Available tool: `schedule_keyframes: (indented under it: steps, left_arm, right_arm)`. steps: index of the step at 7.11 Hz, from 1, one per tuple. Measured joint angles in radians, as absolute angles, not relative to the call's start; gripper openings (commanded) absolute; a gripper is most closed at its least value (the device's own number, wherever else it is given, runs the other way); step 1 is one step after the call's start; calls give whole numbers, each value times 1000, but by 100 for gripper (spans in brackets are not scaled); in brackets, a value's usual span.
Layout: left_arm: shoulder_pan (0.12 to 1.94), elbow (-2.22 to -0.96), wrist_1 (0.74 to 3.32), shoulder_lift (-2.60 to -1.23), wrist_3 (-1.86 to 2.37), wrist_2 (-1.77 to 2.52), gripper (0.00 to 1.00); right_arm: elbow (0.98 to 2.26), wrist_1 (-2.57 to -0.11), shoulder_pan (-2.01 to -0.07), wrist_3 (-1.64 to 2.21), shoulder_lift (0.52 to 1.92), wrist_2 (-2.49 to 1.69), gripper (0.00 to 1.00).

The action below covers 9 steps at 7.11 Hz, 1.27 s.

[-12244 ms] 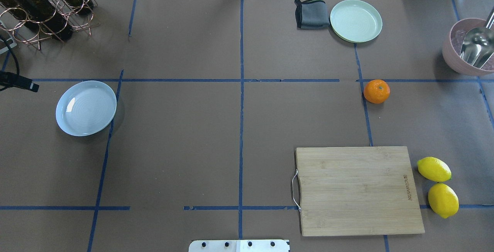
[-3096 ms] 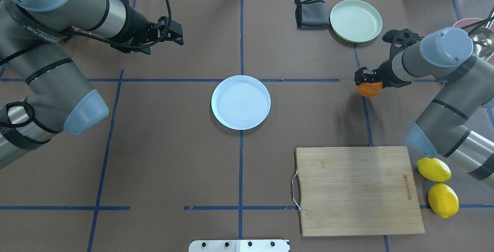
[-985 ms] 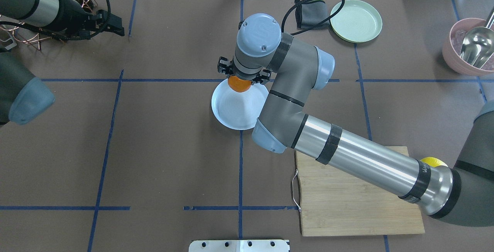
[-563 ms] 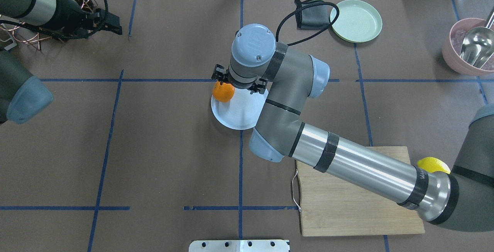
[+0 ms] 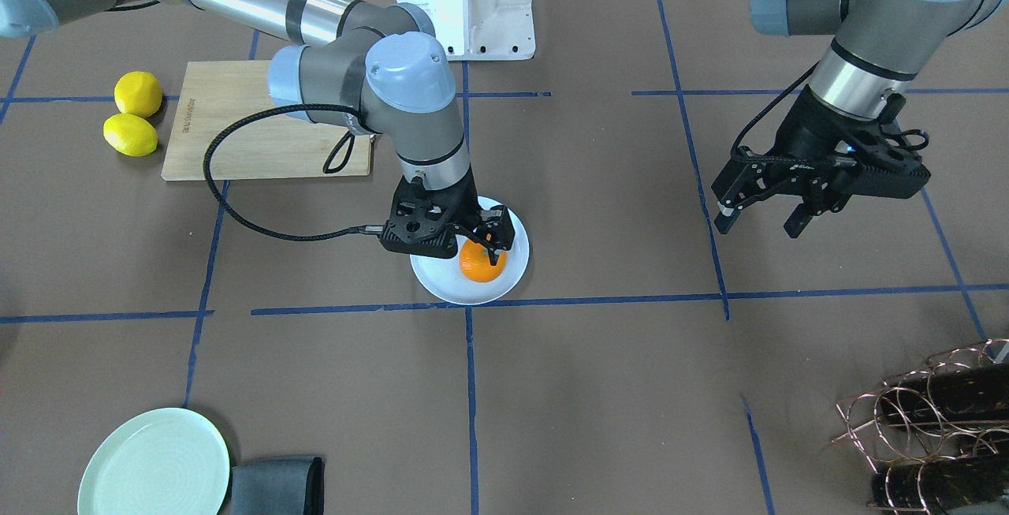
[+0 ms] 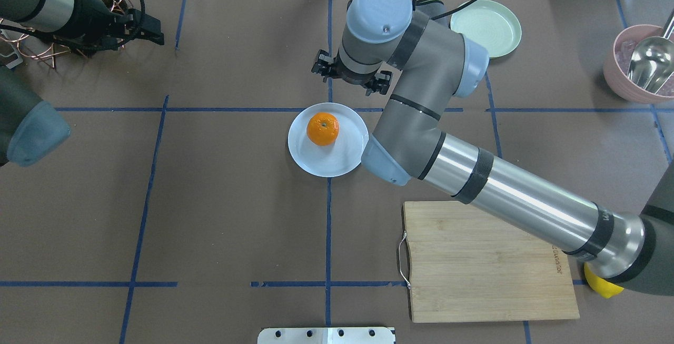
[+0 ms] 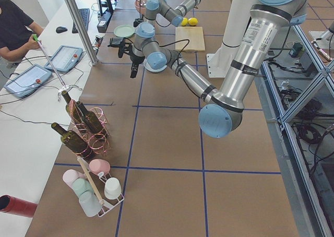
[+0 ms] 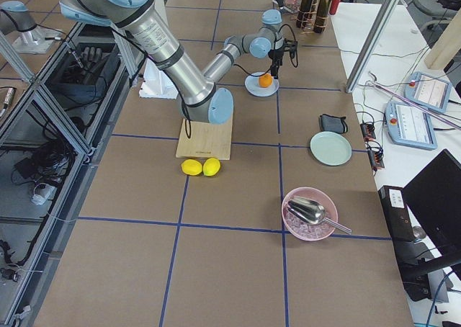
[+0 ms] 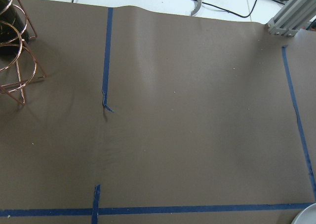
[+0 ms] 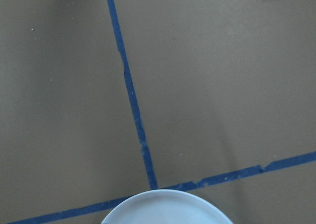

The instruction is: Pick orange to plate

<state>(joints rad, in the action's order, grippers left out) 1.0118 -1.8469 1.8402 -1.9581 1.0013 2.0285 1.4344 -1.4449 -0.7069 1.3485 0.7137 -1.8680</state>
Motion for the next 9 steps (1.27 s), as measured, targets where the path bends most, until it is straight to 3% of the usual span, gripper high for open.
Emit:
schedule_keyframes:
  steps: [5,9]
  left_arm:
    - [1057,-1874,1880,-1948,1003,2024,100]
    - [1114,-1785,1929,-1915,961,2033,100]
  right_arm:
    - [1642,-1475,-979,938,987,-2085,100]
    - [1616,-1358,-1115,622,1193,-2092,100]
